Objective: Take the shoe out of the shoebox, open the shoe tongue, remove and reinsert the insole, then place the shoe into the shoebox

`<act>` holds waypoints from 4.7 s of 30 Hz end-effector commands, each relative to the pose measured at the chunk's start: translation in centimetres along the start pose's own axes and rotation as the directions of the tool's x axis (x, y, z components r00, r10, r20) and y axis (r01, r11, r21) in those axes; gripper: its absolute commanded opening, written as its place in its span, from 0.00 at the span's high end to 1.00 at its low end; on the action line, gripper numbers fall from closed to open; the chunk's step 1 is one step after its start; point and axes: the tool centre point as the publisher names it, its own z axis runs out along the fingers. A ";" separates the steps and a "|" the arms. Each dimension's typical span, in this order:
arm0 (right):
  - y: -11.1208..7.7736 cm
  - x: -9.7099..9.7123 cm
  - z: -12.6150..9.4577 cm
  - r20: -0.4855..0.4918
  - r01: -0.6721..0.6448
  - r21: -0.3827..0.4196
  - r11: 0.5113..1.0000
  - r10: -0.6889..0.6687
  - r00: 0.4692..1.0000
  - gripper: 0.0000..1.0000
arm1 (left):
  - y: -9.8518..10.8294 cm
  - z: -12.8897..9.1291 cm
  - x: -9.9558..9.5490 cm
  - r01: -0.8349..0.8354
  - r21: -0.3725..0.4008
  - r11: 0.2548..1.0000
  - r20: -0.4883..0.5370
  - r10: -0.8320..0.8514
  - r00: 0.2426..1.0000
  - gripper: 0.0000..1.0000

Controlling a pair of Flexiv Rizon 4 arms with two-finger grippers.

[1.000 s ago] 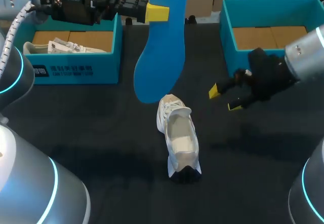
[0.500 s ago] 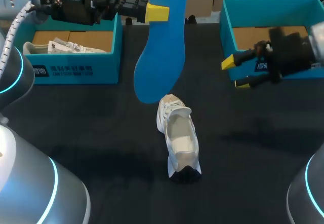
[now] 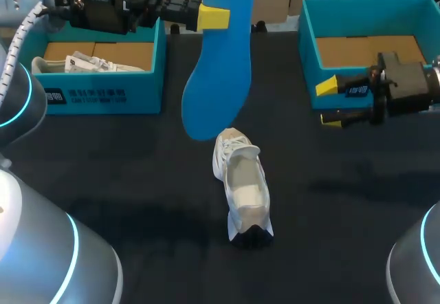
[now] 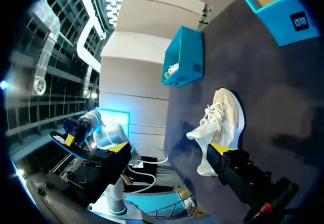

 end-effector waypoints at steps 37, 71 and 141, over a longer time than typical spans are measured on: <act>-0.2 4.0 -0.6 -0.187 -0.012 -0.054 0.998 0.002 0.982 0.00 | 0.9 0.6 -1.9 -0.796 0.054 0.602 0.134 0.786 0.603 1.00; -0.2 4.0 -0.6 -0.187 -0.012 -0.054 0.998 0.002 0.982 0.00 | 3.4 1.8 -6.6 -0.993 0.036 0.111 0.069 0.991 0.113 1.00; -0.2 4.0 -0.6 -0.187 -0.012 -0.054 0.998 0.002 0.982 0.00 | 15.5 5.0 -12.9 -0.805 -0.098 -0.586 -0.145 0.808 -0.571 1.00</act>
